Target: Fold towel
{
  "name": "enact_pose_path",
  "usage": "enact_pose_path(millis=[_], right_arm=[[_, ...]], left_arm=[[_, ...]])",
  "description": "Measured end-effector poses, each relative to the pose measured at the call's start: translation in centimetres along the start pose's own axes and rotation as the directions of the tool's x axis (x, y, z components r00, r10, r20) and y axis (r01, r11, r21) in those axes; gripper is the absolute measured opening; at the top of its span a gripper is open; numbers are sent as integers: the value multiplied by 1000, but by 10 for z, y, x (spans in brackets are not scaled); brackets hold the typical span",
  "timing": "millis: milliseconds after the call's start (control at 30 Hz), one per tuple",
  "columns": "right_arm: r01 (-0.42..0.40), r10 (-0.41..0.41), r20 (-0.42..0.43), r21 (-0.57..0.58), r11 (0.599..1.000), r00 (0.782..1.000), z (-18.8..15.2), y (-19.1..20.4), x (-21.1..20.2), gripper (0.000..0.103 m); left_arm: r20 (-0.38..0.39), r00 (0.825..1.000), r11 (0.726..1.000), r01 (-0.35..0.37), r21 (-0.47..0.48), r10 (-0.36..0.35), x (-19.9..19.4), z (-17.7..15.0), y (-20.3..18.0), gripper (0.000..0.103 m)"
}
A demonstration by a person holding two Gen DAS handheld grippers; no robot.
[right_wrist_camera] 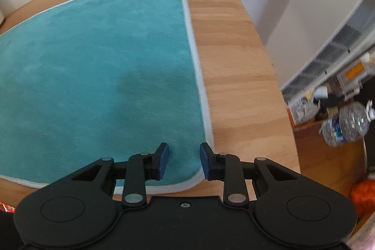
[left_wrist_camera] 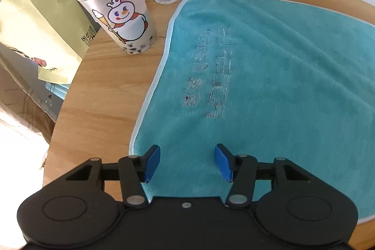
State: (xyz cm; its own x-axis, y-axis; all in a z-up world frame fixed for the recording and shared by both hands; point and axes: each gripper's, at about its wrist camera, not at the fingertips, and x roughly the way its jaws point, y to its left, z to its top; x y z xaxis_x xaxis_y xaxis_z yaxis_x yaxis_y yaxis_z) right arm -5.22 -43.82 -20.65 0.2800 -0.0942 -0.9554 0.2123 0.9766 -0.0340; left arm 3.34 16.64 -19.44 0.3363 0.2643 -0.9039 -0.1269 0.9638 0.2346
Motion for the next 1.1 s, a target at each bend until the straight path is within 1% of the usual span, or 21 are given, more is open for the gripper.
enact_pose_path(millis=[67, 133, 200, 267, 367, 433, 533, 600, 700, 800, 833, 867, 933, 1033, 1100], right_arm=[[13, -13, -6, -26, 1000, 1000, -1, -4, -1, 32], [28, -28, -12, -46, 999, 1000, -2, -7, -1, 32], [28, -28, -22, -41, 999, 999, -3, -12, -1, 32], [32, -33, -28, -35, 999, 999, -4, -17, -1, 32], [50, -52, -27, -71, 996, 998, -4, -15, -2, 32], [47, -50, -34, -62, 997, 998, -3, -15, -1, 32], [38, -40, -40, -59, 998, 998, -1, -18, -1, 32], [44, -47, -40, -70, 997, 998, -1, -15, -1, 32], [44, -47, -47, -58, 997, 998, 1, -16, -1, 32], [55, -56, -18, -75, 996, 998, -2, -15, -3, 36], [56, -56, 1, -87, 995, 998, -4, -14, -6, 37], [50, -47, 29, -93, 994, 998, -6, -15, -10, 41], [37, -35, 48, -62, 997, 998, -8, -19, -15, 46], [16, -17, 34, 26, 1000, 999, -11, -30, -14, 46], [-10, 8, 33, 76, 997, 999, -14, -36, -13, 46]], left_arm=[[-29, 999, 999, 21, -32, -22, 0, -1, 5, 53], [-44, 999, 999, 27, -28, -29, -1, -4, 6, 53], [-47, 999, 1000, 28, -6, -28, -2, -8, 7, 54], [-57, 998, 999, 40, -20, -41, -3, -13, 11, 54], [-69, 996, 998, 50, -29, -52, -2, -16, 14, 54], [-77, 996, 998, 51, -33, -54, -3, -18, 14, 54], [-81, 995, 998, 54, -32, -56, -4, -23, 14, 54], [-75, 996, 999, 51, -19, -52, -5, -25, 13, 56], [-84, 995, 998, 52, -19, -53, -6, -23, 14, 56], [-81, 996, 1000, 23, -7, -24, -6, -20, 15, 56], [-76, 997, 1000, 15, -7, -16, -6, -20, 17, 56], [-72, 997, 1000, 12, -15, -13, -7, -20, 20, 56], [-75, 997, 999, 16, -42, -19, -6, -20, 28, 56], [-84, 996, 998, -16, -61, 11, 0, -23, 39, 56], [-85, 996, 997, -2, -71, -4, 2, -25, 44, 56]])
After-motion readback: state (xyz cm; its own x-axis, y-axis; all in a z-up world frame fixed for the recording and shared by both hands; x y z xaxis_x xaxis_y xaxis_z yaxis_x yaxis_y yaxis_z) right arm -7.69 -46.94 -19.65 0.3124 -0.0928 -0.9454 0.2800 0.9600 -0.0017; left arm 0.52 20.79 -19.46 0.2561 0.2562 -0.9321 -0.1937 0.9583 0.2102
